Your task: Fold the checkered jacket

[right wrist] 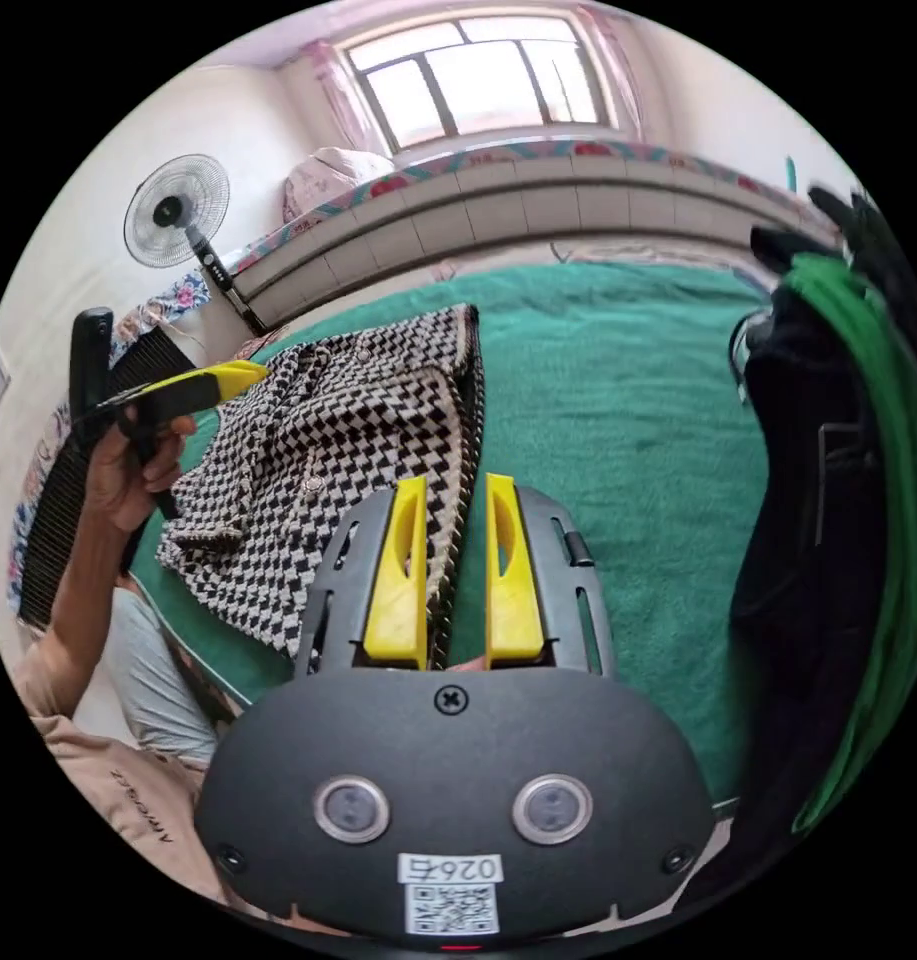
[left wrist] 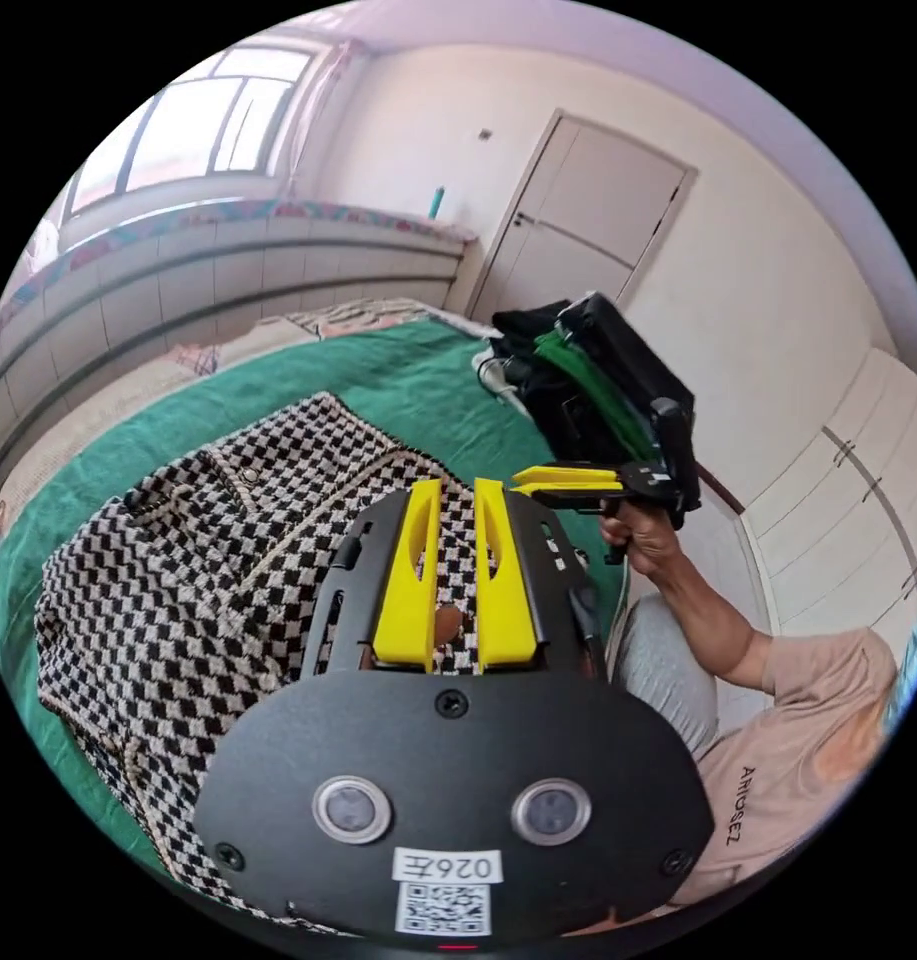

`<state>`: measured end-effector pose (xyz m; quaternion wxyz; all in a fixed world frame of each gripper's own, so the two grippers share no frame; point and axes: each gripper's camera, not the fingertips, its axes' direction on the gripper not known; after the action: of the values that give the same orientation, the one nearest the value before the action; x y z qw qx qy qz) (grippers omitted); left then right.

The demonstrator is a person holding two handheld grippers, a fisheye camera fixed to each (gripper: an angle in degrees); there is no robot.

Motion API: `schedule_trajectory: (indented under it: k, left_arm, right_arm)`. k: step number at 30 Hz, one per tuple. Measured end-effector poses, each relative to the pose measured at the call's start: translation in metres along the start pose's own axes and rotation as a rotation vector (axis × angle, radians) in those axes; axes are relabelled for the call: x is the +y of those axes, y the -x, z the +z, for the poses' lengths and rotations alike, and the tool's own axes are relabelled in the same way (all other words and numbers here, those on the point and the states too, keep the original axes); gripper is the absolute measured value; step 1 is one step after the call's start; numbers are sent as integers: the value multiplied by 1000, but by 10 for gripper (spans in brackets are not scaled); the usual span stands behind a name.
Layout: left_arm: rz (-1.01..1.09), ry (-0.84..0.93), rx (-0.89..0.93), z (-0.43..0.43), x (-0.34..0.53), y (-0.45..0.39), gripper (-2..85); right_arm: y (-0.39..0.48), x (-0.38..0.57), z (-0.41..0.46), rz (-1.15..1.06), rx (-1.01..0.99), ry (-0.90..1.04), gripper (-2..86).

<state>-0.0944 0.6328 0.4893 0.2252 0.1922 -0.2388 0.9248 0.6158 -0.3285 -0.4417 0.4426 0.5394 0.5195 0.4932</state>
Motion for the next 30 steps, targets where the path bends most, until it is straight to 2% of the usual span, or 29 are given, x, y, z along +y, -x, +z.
schedule_trajectory:
  k: [2,5,8,11,18,21,24,26,29,30]
  left_arm:
    - [-39,63,-31,37,-30,1,79]
    - [-91,178,-115,89,-78,0,105]
    - [-103,301,-161,137,-118,-6,125]
    - [-149,443,-149,181,-146,-7,165]
    - [-151,524,-226,209,-178,-18,175]
    - [-144,538,-216,217,-184,-25,202]
    - [-97,583,-271,230,-189,-38,215]
    - [-28,642,-400,240,-189,-47,184]
    - [-1,692,-470,243,-191,-47,118]
    - [23,697,-570,239,-190,-44,84]
  right_arm:
    - [-34,-12,0,79,-161,56,83]
    - [-53,-30,-6,122,-284,91,102]
    - [-49,-43,-25,120,-357,85,118]
    - [-35,-53,-42,95,-320,112,106]
    - [-15,-54,-69,59,-387,180,78]
    - [-4,-41,-73,43,-549,174,45]
    - [24,-33,-103,-35,-467,86,34]
    - [50,-21,-128,-124,-350,29,29]
    - [58,-4,-141,-174,-287,23,22]
    - [56,-1,-143,-177,-291,23,21]
